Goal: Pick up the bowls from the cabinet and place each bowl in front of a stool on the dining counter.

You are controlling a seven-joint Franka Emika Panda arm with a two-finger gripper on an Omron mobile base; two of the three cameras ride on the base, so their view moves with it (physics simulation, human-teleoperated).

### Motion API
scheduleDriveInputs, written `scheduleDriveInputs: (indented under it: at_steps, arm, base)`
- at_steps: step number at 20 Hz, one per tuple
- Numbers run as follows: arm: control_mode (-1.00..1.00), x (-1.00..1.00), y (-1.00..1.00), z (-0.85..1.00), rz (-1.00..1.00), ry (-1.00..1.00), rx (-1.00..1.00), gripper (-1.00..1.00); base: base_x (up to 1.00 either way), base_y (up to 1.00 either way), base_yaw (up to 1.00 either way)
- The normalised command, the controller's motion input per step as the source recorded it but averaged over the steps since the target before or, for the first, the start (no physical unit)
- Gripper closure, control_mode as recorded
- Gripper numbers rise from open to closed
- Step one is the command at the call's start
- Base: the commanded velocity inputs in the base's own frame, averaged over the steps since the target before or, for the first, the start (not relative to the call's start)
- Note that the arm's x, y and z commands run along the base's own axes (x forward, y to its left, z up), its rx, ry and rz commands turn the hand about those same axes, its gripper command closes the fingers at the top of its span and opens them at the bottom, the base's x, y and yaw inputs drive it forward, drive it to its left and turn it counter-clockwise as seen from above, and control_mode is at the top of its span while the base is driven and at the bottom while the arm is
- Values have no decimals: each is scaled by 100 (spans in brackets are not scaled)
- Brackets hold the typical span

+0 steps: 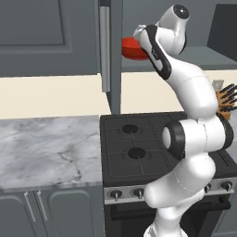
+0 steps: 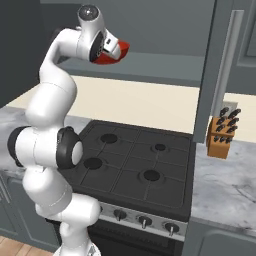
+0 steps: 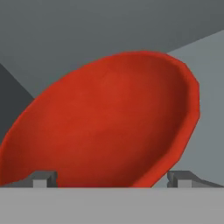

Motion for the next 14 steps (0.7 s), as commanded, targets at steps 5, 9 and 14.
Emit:
scheduleDriveInputs:
  at_steps: [5, 9, 14]
  arm:
    - [-100, 10, 0, 0, -3, 7, -4, -100]
    - [-100, -3, 0, -7, -5, 0, -14, -100]
    - [-100, -4, 0, -31, -5, -4, -19, -100]
  base:
    - [0, 0, 0]
    - [0, 0, 0]
    - [0, 0, 0]
